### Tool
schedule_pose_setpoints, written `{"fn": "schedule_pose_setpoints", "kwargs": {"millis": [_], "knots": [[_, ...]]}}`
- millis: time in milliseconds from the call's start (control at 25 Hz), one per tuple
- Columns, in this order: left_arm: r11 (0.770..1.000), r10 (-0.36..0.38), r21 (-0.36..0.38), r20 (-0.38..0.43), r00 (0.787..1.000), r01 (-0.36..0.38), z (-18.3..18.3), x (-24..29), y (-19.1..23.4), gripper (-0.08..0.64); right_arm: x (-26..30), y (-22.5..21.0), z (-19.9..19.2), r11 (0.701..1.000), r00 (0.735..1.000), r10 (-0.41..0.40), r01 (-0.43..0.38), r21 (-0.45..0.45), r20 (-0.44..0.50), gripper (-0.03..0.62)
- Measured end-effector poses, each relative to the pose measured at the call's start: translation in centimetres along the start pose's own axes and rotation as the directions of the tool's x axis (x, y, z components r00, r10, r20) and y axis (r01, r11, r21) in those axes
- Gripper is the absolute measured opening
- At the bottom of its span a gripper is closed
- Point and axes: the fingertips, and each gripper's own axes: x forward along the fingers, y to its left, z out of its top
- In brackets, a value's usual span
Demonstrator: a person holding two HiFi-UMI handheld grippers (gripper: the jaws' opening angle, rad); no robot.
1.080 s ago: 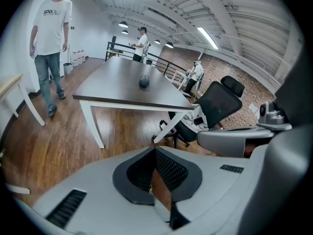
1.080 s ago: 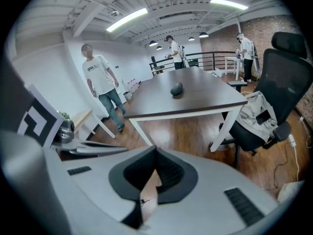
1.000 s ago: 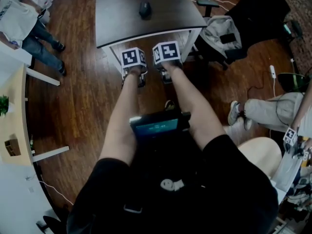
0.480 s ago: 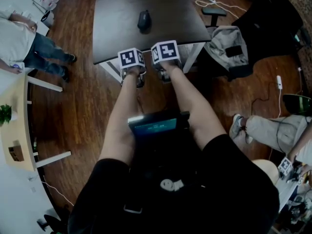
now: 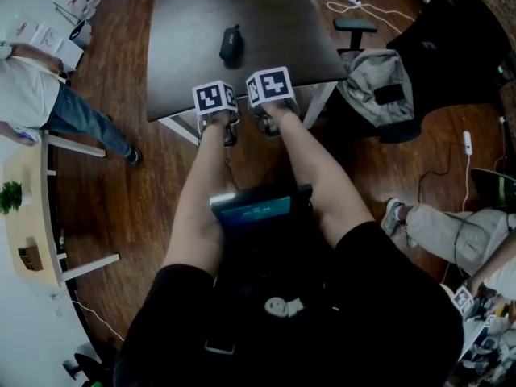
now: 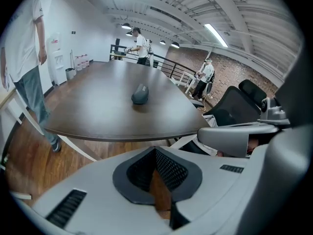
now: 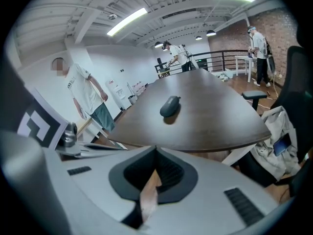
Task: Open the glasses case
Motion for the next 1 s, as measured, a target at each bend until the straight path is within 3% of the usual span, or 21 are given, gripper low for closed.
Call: {"fn": "schedule_pose_setpoints", "kwargs": {"millis": [480,1000], "knots": [[1.0,-0.008,-0.019,-0.012,1.0,0.008,2.3,2.3,1.1,0.0,2.8,-0.6,1.5,1.0,0.999,0.004,-0.004,-0.003,-0.047,0.009],[1.0,-0.018,-0.009,-0.05,0.999,0.018,12.0,10.0,5.2,0.0,11.0,-3.6,10.1,0.999,0.997,-0.032,0.034,0.019,-0.075,0.009]]}}
